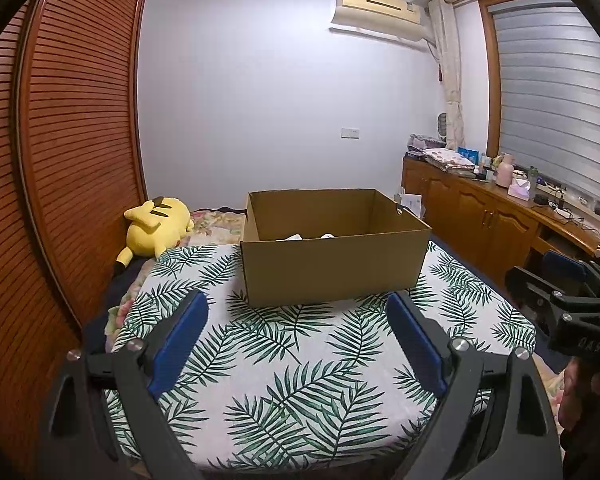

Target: Organize snacks

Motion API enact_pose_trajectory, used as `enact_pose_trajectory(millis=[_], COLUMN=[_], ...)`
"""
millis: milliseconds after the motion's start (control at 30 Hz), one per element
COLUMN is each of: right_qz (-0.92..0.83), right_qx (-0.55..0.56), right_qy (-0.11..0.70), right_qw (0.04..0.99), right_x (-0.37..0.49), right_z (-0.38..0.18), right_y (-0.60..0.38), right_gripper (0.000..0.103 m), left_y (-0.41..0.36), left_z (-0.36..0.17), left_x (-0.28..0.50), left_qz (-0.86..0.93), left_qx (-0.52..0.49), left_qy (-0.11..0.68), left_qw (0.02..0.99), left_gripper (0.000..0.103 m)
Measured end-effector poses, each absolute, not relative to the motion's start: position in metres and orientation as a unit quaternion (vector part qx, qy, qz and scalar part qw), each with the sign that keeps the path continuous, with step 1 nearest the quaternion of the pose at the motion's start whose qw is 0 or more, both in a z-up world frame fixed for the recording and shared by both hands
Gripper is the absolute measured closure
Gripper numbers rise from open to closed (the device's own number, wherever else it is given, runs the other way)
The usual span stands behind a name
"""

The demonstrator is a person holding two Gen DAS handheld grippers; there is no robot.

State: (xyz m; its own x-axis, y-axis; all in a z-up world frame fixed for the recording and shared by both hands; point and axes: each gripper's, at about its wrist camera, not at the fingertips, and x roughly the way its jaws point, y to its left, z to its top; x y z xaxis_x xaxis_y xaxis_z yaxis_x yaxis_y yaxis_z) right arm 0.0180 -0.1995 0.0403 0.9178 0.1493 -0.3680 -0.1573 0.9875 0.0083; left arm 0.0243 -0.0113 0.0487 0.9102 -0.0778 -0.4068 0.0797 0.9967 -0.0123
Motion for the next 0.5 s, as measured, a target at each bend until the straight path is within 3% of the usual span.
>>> enact_pose_trajectory(millis=[500], right_qz=[0.078], right_qx=[-0.012], right_qy=[0.185], right_qw=[0.98], right_x=[0.0185], right_z=[0.0412], right_y=[-0.2003], right_gripper=[0.0], left_y=[-0.0126], left_z=[0.0477], left_x=[0.0227], left_qz=[-0.04], left_qx=[0.004], left_qy=[0.208], left_qw=[0.977], left_gripper=[0.011])
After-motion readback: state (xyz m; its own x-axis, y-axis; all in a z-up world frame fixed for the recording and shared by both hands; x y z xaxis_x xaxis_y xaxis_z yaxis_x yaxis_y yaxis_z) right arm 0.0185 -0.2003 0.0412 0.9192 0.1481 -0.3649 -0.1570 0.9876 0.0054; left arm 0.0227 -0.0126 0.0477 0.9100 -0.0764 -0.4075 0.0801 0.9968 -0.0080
